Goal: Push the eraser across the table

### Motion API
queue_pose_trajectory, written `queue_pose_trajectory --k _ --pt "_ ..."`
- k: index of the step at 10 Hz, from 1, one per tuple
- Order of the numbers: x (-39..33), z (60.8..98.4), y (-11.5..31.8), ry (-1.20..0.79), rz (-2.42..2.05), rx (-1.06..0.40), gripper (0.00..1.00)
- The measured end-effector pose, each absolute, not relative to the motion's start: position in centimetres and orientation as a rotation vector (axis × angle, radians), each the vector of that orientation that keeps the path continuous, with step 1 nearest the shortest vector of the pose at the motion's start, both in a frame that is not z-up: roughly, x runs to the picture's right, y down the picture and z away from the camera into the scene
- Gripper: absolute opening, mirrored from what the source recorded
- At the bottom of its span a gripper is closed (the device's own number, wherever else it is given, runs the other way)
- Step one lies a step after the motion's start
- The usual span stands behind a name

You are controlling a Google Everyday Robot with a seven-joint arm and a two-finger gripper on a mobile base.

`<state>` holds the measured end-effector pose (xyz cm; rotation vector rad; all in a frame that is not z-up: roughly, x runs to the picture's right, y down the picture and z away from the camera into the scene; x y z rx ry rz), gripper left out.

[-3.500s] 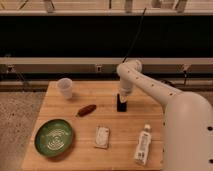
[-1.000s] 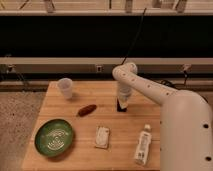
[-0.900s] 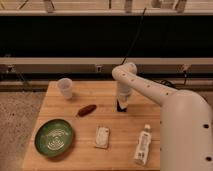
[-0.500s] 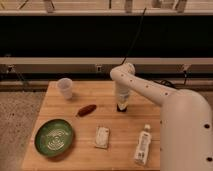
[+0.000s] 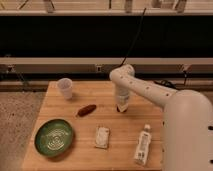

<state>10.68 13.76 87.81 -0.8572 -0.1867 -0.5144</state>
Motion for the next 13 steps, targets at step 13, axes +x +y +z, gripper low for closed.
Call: queue_pose_trajectory --k 13 --pt "6.9 86.1 15.4 -0.219 -0.678 -0.866 0.00"
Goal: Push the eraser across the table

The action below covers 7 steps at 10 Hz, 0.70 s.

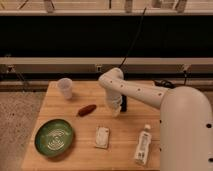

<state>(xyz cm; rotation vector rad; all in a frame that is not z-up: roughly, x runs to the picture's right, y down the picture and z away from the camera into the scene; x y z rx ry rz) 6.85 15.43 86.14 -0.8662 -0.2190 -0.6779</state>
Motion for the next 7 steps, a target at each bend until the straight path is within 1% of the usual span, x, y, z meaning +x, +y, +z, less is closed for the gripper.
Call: queue_pose_trajectory --k 2,7 --pt "8.8 85.6 14.3 -0.200 -0.634 -0.846 0.00" --pt "17.0 84.3 11.0 -0.122 -0.473 -0.783 0.00"
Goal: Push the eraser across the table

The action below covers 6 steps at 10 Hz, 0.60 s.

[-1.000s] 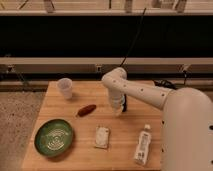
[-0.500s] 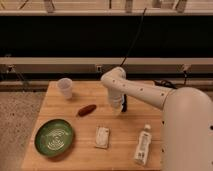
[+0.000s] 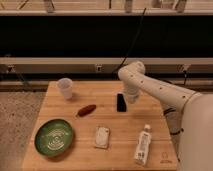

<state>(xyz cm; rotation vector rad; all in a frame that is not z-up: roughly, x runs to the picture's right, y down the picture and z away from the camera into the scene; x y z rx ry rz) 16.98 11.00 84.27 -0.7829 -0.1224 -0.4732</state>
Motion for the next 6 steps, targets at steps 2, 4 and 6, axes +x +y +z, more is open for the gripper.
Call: queue_pose_trajectory --k 2,4,6 --pt "17.7 85.1 9.9 -0.109 -0.448 -0.749 0.00" --pt "18.3 86.8 9.0 -0.101 -0.436 -0.725 0.00" --pt "18.7 89.3 8.7 -0.105 -0.420 -0.702 0.00"
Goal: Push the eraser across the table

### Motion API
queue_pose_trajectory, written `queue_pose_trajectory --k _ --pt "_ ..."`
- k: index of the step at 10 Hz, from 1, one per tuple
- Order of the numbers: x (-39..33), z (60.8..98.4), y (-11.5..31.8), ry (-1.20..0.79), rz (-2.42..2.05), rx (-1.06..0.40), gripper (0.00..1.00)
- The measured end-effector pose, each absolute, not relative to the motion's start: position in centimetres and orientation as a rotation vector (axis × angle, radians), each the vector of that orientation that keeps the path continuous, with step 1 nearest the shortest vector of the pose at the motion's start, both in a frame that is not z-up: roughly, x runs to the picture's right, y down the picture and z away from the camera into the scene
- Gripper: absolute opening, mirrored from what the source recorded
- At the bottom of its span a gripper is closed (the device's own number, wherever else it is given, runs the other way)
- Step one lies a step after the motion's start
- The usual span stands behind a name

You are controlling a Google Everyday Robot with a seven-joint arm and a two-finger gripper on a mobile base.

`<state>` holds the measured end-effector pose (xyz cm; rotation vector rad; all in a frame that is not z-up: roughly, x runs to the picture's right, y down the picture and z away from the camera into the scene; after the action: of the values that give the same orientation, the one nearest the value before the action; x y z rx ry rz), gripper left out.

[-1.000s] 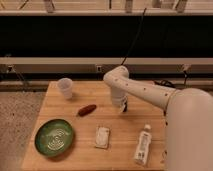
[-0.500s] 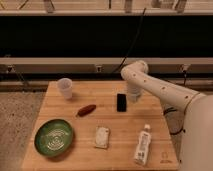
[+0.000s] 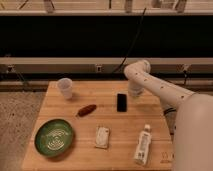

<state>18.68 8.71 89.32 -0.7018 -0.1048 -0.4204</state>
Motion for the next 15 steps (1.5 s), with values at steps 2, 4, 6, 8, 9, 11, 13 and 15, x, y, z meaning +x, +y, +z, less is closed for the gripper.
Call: queue_pose_trajectory --k 2,4,6,8,9,11,13,15 --pt "19.2 90.8 9.2 -0.116 -0.407 -0.698 0.00" --pt "18.7 91.5 9.3 -0.137 -0.404 -0.697 0.00" --pt "18.6 92.2 9.6 -0.156 -0.401 -0.699 0.00" --pt "18.4 92.8 9.6 -0.172 -0.402 -0.699 0.00" --pt "18.0 93.3 9.6 -0.184 -0.406 -0.699 0.00" --pt "17.4 93.8 9.5 -0.201 -0.416 -0.702 0.00" --pt "16.4 94.6 9.3 -0.222 -0.434 -0.707 0.00" --pt "15.3 95.1 9.0 -0.243 -0.453 -0.706 0.00"
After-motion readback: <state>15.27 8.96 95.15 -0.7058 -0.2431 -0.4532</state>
